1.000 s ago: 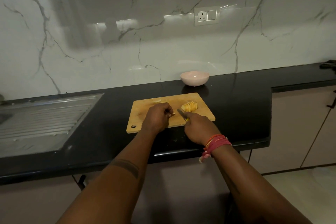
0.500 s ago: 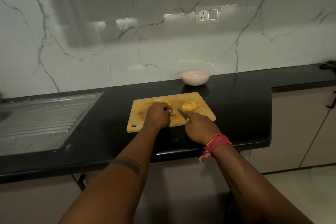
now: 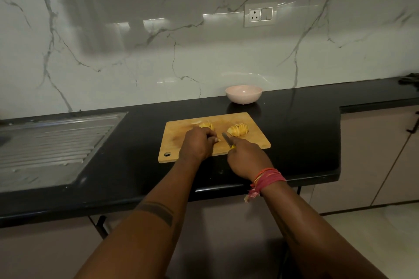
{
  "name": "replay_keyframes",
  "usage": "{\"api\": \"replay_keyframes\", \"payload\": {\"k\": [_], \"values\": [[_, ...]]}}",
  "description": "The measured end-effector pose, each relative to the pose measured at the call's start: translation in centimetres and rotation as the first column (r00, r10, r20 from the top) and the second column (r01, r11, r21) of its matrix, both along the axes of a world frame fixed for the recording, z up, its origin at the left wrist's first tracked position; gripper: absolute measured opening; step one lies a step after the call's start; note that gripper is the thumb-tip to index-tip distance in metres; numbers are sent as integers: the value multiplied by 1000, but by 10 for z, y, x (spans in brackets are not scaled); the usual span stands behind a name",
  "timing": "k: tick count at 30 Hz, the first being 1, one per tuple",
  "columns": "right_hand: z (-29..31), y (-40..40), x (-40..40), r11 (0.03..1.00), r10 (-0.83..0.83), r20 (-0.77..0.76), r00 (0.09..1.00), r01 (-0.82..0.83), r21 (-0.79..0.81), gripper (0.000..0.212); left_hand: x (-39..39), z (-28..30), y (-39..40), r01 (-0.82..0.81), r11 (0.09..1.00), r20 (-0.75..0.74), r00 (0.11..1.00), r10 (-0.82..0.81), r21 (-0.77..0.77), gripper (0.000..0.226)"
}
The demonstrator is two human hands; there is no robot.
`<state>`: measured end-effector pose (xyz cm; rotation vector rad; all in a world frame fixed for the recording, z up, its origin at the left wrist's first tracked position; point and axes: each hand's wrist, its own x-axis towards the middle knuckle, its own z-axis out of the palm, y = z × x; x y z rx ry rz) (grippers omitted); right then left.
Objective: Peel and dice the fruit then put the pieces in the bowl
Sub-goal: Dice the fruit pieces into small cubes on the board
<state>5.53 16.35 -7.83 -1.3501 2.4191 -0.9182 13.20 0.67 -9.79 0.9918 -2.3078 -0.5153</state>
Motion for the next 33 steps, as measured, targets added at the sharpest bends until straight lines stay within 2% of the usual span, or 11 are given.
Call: {"api": "replay_keyframes", "payload": {"k": [3,6,8,10,13,15,18,25,27,30,33], "values": [[0,0,3,1000,-7,-4,1000,7,3,56,-4,2,4,-90,995,52,994,92,-29,25],[0,0,3,1000,0,-8,1000,0,-5,58,-7,2,7,-88,992,65,993,94,-85,34],[-1,1,0,1000,-1,0,1000,1,-12,58,-4,-2,6,-50,994,31,998,54,-101,28],[-2,3,-1,1000,-7,8,1000,7,-17,58,1,-5,-1,19,995,-2,1000,-20,-99,10],[0,1,0,1000,-12,8,1000,12,-11,56,5,-4,-10,178,978,149,976,-160,-112,37],[1,-1,1,1000,-11,-1,1000,11,-2,55,3,0,-12,203,970,209,963,-172,-136,33],[1,0,1,1000,-7,5,1000,7,3,55,-2,3,-10,100,989,165,983,-81,-111,17],[0,2,3,1000,-16,13,1000,16,-6,57,-7,3,2,-116,991,61,991,121,-68,33],[0,2,3,1000,-12,5,1000,13,-8,56,-1,5,-3,-60,997,34,998,62,-39,24],[1,1,3,1000,-15,4,1000,15,-4,54,16,12,-9,186,982,108,977,-183,-18,22],[2,0,3,1000,-24,-14,1000,24,9,52,19,13,-9,202,979,177,964,-197,-9,22]]}}
